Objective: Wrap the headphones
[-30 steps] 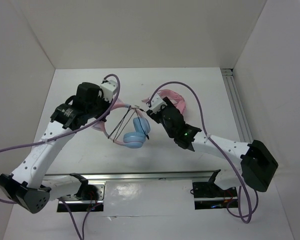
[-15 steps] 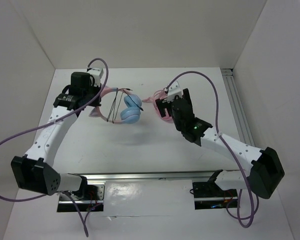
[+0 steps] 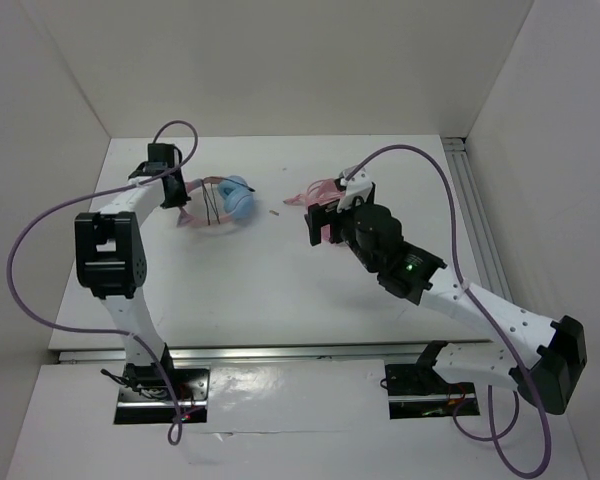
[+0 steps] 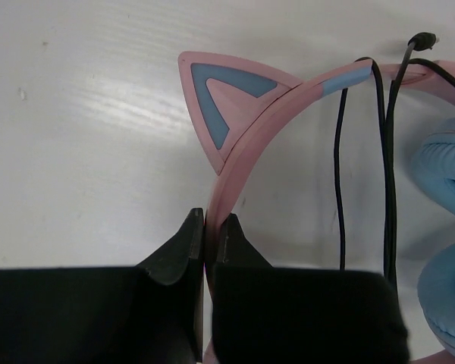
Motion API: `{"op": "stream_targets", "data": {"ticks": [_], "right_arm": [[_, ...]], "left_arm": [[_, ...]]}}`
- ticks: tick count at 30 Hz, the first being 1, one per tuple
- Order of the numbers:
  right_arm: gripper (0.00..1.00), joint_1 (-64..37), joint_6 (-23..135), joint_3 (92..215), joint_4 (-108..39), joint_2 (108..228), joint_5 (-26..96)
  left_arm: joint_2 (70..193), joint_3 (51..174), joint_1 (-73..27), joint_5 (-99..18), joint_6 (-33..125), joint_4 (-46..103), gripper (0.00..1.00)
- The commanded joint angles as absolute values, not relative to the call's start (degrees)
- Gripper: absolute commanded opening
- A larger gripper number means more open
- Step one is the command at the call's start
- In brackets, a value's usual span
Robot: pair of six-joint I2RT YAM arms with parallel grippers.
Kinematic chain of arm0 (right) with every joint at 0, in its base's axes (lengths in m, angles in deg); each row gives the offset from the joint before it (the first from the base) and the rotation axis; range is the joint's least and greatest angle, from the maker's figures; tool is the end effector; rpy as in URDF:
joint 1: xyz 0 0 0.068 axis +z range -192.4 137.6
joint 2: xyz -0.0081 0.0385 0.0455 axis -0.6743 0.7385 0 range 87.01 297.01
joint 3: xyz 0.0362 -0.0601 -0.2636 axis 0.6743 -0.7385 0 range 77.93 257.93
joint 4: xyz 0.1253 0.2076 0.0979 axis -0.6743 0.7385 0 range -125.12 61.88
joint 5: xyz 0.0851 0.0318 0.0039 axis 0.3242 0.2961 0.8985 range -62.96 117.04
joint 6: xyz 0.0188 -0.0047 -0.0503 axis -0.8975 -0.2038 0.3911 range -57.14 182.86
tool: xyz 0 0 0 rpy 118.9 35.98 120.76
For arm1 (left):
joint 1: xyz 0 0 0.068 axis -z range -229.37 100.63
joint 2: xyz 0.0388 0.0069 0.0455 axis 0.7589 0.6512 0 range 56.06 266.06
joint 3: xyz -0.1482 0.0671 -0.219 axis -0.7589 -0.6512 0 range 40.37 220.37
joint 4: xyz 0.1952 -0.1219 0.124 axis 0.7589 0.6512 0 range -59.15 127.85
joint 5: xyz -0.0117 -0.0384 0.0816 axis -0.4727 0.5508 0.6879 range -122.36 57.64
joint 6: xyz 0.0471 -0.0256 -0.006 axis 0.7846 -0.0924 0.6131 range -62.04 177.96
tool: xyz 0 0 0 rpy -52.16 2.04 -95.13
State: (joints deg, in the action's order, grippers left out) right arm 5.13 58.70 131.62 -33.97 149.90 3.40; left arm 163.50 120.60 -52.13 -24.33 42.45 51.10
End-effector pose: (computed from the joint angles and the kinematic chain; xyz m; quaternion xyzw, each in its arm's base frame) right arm 0.1834 0.1793 0.3494 -0.1558 0.7470 0.1316 0.6327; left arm 0.4177 0.0252 0.2261 -0.1727 0.9138 0.0247 0.3669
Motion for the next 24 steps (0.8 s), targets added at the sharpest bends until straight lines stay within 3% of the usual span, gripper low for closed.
{"op": "stream_targets", "data": {"ticks": [1, 9, 17, 21, 24], "right_arm": [[1.00, 6.90, 56.89, 133.65, -33.19, 148.79, 5.68], [1.00, 10.86, 57.41, 133.65, -33.80, 151.07, 3.49], [1.00, 14.64, 56.89, 135.49, -33.27, 154.77, 1.39], [1.00, 17.62, 57.50, 136.55, -32.75, 156.70, -0.81], [1.00, 18.86, 57.50, 137.79, -32.22, 156.70, -0.82]], "left_arm": [[168.72, 127.46, -53.41, -26.65, 35.99, 42.98, 0.00], [181.12, 142.92, -55.96, -18.14, 33.97, 47.54, 0.00], [191.06, 156.38, -58.86, -20.75, 33.01, 54.31, 0.01], [191.59, 155.86, -59.48, -25.06, 32.38, 54.31, 0.21], [191.59, 155.86, -60.00, -28.40, 31.69, 54.31, 0.30]]}}
